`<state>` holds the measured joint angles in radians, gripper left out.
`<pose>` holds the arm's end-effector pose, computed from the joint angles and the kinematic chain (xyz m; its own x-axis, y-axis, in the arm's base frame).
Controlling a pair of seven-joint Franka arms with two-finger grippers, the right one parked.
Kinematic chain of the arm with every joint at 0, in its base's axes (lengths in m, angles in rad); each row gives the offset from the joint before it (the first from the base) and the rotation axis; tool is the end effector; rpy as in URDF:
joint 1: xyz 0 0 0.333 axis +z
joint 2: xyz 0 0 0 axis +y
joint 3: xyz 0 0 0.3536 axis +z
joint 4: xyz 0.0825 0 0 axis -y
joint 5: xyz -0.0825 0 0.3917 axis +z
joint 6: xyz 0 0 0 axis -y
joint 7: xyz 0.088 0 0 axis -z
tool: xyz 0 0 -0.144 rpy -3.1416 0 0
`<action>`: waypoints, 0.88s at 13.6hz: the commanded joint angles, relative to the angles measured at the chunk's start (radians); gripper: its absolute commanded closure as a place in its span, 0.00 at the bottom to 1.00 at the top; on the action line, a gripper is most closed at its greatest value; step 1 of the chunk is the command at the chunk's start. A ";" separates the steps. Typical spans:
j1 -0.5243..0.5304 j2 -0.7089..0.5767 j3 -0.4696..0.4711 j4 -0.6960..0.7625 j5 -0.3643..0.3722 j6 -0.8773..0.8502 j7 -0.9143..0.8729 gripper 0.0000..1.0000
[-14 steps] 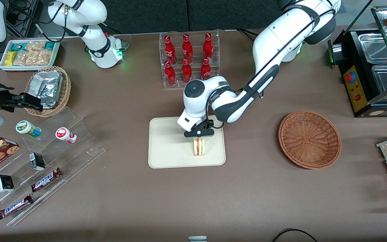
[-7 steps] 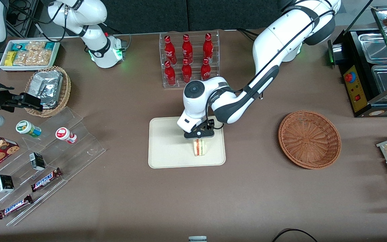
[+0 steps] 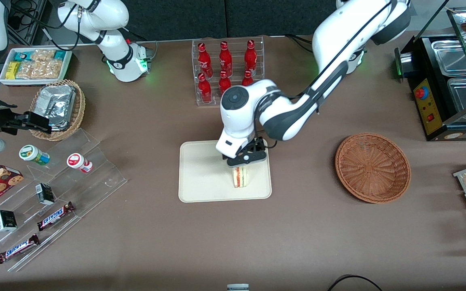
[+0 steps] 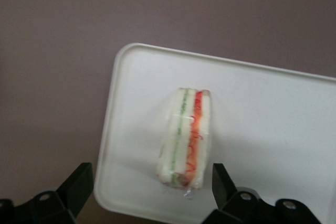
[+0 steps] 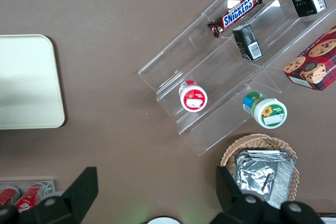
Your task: Place sandwich from basket to tray
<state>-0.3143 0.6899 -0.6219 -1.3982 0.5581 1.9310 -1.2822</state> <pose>0.5524 -0.5005 0.3401 0.9637 0.2379 0.1208 0.2471 -0.9667 -0.0671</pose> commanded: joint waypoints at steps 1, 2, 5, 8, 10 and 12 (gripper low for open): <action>0.030 -0.055 -0.001 0.062 -0.053 -0.137 -0.036 0.00; 0.044 -0.078 -0.001 0.071 -0.072 -0.162 -0.032 0.00; 0.118 -0.156 -0.002 0.070 -0.107 -0.225 0.030 0.00; 0.210 -0.249 -0.002 0.068 -0.190 -0.337 0.191 0.00; 0.230 -0.315 0.017 0.071 -0.239 -0.412 0.326 0.00; 0.228 -0.361 0.111 0.074 -0.297 -0.445 0.427 0.00</action>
<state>-0.0837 0.3928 -0.5824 -1.3046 0.3221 1.5132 -0.9514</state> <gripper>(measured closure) 0.000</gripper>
